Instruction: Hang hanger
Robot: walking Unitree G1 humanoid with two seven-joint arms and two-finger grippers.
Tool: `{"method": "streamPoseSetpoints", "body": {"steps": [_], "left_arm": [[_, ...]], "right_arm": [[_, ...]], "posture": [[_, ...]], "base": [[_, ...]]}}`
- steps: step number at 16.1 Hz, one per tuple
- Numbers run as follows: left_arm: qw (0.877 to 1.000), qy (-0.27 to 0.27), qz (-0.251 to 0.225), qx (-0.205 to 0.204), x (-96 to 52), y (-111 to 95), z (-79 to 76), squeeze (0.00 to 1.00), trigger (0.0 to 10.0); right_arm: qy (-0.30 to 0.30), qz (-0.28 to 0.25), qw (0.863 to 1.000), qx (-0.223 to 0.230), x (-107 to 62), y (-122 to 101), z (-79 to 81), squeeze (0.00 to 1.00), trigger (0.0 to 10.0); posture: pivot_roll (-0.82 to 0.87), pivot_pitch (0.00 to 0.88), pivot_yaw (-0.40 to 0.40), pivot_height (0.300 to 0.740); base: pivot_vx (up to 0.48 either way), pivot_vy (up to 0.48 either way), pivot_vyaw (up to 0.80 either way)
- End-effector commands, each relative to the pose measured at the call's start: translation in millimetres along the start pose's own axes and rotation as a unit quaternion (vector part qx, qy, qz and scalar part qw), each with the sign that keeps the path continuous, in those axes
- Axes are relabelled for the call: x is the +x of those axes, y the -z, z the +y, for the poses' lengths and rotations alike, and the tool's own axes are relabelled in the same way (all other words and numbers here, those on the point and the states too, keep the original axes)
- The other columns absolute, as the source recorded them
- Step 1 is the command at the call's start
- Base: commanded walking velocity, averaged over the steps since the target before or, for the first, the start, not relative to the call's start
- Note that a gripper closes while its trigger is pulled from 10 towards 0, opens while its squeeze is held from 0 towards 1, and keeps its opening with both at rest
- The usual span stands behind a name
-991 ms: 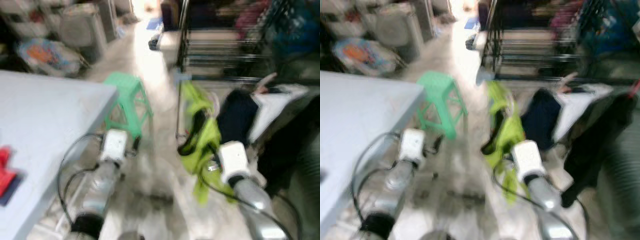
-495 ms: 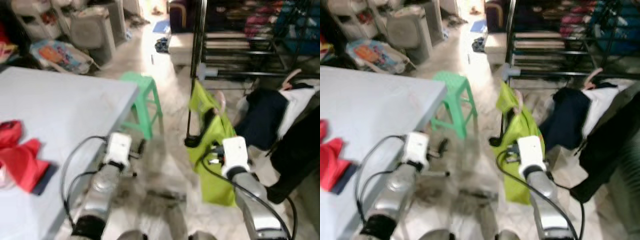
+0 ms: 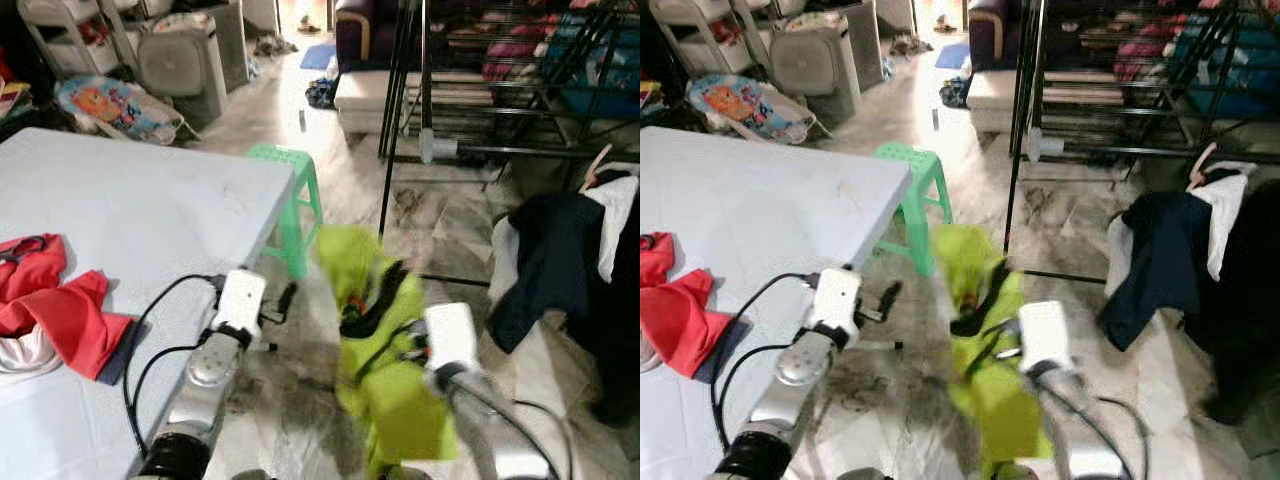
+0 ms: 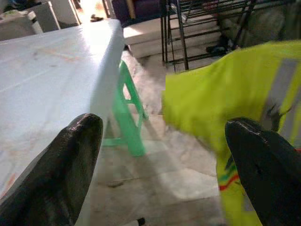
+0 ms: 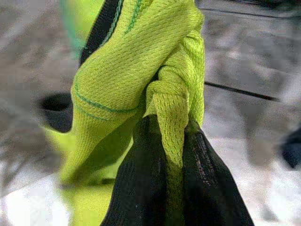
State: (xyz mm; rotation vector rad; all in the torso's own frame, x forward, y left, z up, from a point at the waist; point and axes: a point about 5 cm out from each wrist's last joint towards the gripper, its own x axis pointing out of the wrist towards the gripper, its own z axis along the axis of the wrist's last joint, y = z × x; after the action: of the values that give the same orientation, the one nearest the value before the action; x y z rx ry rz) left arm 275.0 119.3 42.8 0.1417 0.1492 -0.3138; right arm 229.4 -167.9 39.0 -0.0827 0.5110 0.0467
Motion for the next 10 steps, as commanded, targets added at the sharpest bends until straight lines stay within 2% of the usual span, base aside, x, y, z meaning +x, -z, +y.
{"method": "streamPoseSetpoints", "body": {"steps": [1, 2, 4, 10], "left_arm": [[1.0, 0.011, -0.013, -0.001, 2.5, -7.2, 2.3, 0.0, 10.0], [0.999, 0.024, -0.024, -0.005, 2.4, -10.5, 0.6, 0.0, 10.0], [0.999, 0.033, -0.029, -0.019, 2.3, -12.5, -0.9, 0.0, 10.0], [0.998, 0.043, -0.04, -0.024, 2.7, -16.5, -1.6, 0.0, 10.0]], "right_arm": [[0.046, -0.03, 0.999, 0.0, 2.9, -12.7, -14.2, 0.0, 10.0], [0.072, -0.043, 0.996, -0.007, 4.5, -17.3, -23.2, 0.0, 10.0], [0.07, -0.048, 0.996, -0.005, 6.4, -21.3, -24.4, 0.0, 10.0], [0.071, -0.07, 0.995, -0.008, 13.2, -29.9, -21.3, 0.0, 10.0]], "posture": [[-0.09, 0.0, 0.055, 0.74], [-0.09, 0.0, 0.055, 0.74], [-0.09, 0.0, 0.056, 0.74], [-0.09, 0.0, 0.052, 0.74]], "base": [[0.0, 0.0, 0.0], [0.0, 0.0, 0.0], [0.0, 0.0, 0.0], [0.421, 0.0, 0.0]]}}
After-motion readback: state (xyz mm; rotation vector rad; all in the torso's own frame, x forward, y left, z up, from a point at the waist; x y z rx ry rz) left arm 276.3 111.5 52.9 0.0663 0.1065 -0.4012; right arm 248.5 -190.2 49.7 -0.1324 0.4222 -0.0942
